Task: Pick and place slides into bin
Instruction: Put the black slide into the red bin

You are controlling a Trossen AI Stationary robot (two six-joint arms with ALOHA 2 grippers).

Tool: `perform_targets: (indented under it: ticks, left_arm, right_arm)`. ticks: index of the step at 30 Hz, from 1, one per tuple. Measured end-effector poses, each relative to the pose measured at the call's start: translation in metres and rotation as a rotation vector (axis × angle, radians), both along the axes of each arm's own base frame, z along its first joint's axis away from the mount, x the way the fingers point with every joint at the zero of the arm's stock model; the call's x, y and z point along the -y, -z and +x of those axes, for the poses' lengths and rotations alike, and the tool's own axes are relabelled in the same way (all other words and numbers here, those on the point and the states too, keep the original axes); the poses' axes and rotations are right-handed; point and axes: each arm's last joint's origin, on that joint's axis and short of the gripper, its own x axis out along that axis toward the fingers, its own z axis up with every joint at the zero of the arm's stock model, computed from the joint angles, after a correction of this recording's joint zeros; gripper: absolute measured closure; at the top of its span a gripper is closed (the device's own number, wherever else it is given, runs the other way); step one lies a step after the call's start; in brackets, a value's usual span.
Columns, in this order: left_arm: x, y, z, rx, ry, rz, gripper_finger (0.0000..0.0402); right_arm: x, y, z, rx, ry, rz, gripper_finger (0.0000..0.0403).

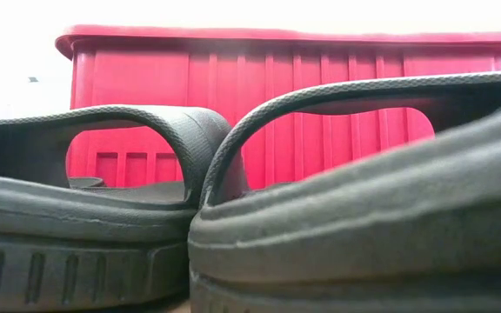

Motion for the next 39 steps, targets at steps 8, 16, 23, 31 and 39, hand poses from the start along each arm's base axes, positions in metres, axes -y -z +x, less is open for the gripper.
perform_targets:
  ticks: [8,16,23,31,39]
  left_arm:
    - [0.0,0.0,0.0,0.0,0.0,0.0,0.038]
    - [0.0,0.0,0.0,0.002,0.001,-0.018,0.038]
    - [0.001,0.0,0.0,0.019,0.037,-0.155,0.038]
    - [0.001,0.0,0.001,0.026,0.046,-0.249,0.038]
    - [0.004,0.002,0.011,-0.014,0.102,-0.22,0.038]
  right_arm:
    - [0.0,0.0,0.0,-0.001,-0.004,0.009,0.0403]
    - [0.0,0.0,0.0,-0.003,0.004,0.028,0.0403]
    - [0.001,0.0,0.0,-0.004,0.022,0.033,0.0403]
    - [-0.005,0.004,0.011,-0.056,-0.064,0.023,0.0403]
    - [-0.016,0.012,0.047,-0.153,-0.1,0.033,0.0401]
